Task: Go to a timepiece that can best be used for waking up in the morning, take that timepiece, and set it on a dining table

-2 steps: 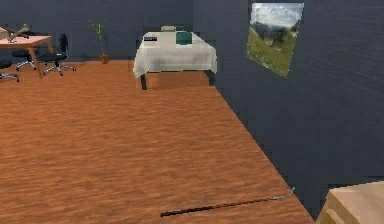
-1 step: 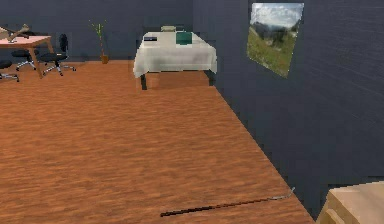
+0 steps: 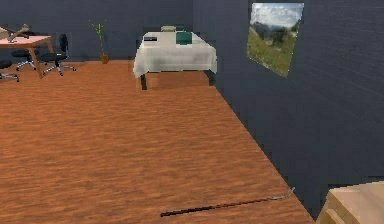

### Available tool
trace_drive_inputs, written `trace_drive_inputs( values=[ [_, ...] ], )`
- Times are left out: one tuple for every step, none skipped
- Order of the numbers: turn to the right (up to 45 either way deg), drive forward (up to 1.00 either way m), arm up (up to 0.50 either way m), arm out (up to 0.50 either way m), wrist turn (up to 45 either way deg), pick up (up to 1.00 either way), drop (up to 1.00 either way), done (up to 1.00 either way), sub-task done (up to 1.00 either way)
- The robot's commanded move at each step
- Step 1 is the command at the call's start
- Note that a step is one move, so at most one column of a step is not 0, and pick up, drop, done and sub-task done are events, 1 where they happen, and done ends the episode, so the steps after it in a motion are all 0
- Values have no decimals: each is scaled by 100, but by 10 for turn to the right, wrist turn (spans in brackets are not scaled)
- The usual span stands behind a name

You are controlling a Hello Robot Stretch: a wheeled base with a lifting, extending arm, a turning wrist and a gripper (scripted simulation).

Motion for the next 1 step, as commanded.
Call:
trace_drive_inputs(
  values=[
    [0,0,0,0,450,0,0,0,0]
  ],
)
